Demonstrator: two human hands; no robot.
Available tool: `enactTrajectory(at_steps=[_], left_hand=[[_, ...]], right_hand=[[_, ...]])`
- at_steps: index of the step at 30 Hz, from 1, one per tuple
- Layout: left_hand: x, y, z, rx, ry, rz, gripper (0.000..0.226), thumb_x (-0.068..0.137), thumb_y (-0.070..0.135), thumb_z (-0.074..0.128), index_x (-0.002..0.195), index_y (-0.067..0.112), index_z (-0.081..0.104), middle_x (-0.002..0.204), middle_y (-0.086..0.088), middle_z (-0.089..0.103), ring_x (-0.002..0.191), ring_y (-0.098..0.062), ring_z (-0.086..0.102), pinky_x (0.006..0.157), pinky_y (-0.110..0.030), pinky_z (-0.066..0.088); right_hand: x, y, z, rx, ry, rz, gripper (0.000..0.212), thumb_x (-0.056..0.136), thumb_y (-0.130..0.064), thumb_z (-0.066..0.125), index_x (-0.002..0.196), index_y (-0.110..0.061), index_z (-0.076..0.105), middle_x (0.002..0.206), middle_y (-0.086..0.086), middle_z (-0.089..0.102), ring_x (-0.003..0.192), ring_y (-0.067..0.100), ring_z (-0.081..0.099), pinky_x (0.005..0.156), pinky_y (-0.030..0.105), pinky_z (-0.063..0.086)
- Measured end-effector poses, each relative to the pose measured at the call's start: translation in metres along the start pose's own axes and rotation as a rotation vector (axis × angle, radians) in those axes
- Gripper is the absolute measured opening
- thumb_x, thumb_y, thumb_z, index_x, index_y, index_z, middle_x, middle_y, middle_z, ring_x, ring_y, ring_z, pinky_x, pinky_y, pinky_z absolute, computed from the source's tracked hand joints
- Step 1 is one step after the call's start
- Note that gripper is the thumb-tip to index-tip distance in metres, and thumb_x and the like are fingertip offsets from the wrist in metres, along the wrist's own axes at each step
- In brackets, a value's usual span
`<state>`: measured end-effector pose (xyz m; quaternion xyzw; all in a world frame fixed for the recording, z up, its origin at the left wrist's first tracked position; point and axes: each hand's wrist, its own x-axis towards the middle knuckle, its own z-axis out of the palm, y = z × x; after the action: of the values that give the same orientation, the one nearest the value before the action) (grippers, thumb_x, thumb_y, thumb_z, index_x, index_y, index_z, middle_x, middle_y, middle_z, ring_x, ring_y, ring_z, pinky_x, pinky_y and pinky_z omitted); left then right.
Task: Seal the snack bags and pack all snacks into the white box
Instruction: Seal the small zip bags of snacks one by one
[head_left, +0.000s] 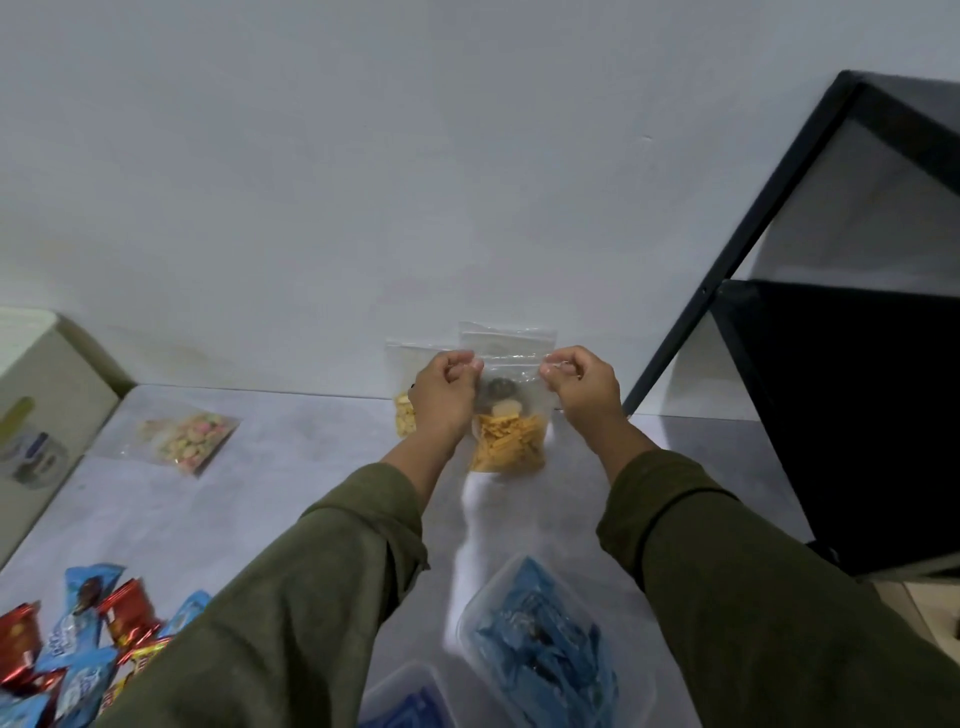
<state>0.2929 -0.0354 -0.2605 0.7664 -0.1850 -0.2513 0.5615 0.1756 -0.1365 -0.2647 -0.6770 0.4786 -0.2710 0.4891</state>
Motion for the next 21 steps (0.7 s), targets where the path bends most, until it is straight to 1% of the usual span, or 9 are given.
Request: enactTrajectory(at_steps=[1,4,7,8,10,11,15,18,21], left_hand=[[0.000,0.002,-0.002,-0.010,-0.004,-0.001,0.026,0.091,0.024,0.060,0.115,0.016,0.063,0.108,-0.001,0.067,0.095,-0.011,0.059,0.071,-0.011,0.040],[-0.001,0.009,-0.011,-0.035,-0.002,0.022,0.033,0.090,0.023,0.063,0.122,0.017,0.060,0.115,-0.002,0.066,0.103,-0.011,0.060,0.086,-0.012,0.040],[-0.005,0.017,-0.024,-0.046,-0.009,0.056,0.035,0.089,0.020,0.064,0.123,0.015,0.059,0.117,-0.004,0.065,0.098,-0.005,0.057,0.079,0.002,0.035],[-0.007,0.020,-0.030,-0.051,-0.013,0.064,0.034,0.089,0.020,0.064,0.123,0.015,0.059,0.118,-0.005,0.065,0.096,-0.004,0.056,0.082,0.000,0.037],[-0.012,0.022,-0.044,-0.061,-0.017,0.073,0.032,0.089,0.021,0.063,0.121,0.016,0.060,0.118,-0.004,0.066,0.093,-0.004,0.057,0.097,-0.018,0.044],[-0.016,0.023,-0.053,-0.059,-0.021,0.078,0.032,0.089,0.022,0.063,0.120,0.017,0.060,0.118,-0.004,0.066,0.092,-0.004,0.057,0.099,-0.023,0.044],[-0.034,0.023,-0.101,-0.060,-0.022,0.100,0.031,0.091,0.023,0.060,0.122,0.017,0.059,0.122,-0.004,0.064,0.097,-0.005,0.056,0.091,-0.016,0.038],[-0.048,0.014,-0.151,-0.053,-0.012,0.100,0.032,0.092,0.026,0.059,0.123,0.018,0.058,0.123,-0.003,0.063,0.110,-0.013,0.058,0.092,-0.018,0.037],[-0.061,-0.002,-0.211,-0.070,0.020,0.079,0.032,0.091,0.026,0.059,0.122,0.018,0.058,0.123,-0.004,0.062,0.113,-0.017,0.057,0.093,-0.022,0.040]], right_hand=[[-0.001,-0.002,0.000,0.004,0.008,0.003,0.006,0.085,-0.018,0.066,0.089,-0.020,0.064,0.085,0.002,0.062,0.086,0.022,0.060,0.084,0.036,0.051],[-0.005,-0.009,0.000,-0.012,0.046,-0.009,0.023,0.085,-0.016,0.067,0.107,-0.014,0.062,0.096,0.002,0.058,0.089,0.017,0.055,0.087,0.029,0.047],[-0.014,-0.025,0.001,-0.053,0.127,-0.055,0.032,0.087,-0.016,0.066,0.118,-0.018,0.056,0.112,-0.001,0.048,0.100,0.010,0.050,0.085,0.022,0.041],[-0.017,-0.030,0.001,-0.065,0.150,-0.069,0.033,0.087,-0.017,0.065,0.119,-0.019,0.056,0.115,-0.002,0.046,0.102,0.009,0.047,0.084,0.021,0.039],[-0.026,-0.041,0.005,-0.065,0.172,-0.088,0.033,0.087,-0.018,0.065,0.119,-0.021,0.056,0.120,-0.001,0.046,0.104,0.009,0.046,0.085,0.021,0.039],[-0.033,-0.047,0.008,-0.060,0.176,-0.096,0.033,0.087,-0.018,0.066,0.118,-0.022,0.056,0.122,0.000,0.046,0.105,0.010,0.047,0.086,0.022,0.040],[-0.065,-0.072,0.035,-0.060,0.159,-0.134,0.033,0.087,-0.019,0.066,0.117,-0.024,0.055,0.124,0.002,0.047,0.104,0.011,0.047,0.086,0.022,0.039],[-0.098,-0.089,0.068,-0.072,0.134,-0.173,0.034,0.086,-0.021,0.066,0.118,-0.022,0.055,0.124,0.005,0.048,0.102,0.013,0.048,0.087,0.024,0.040],[-0.137,-0.104,0.115,-0.075,0.074,-0.176,0.036,0.085,-0.021,0.067,0.119,-0.021,0.055,0.124,0.007,0.048,0.100,0.015,0.048,0.088,0.027,0.042]])
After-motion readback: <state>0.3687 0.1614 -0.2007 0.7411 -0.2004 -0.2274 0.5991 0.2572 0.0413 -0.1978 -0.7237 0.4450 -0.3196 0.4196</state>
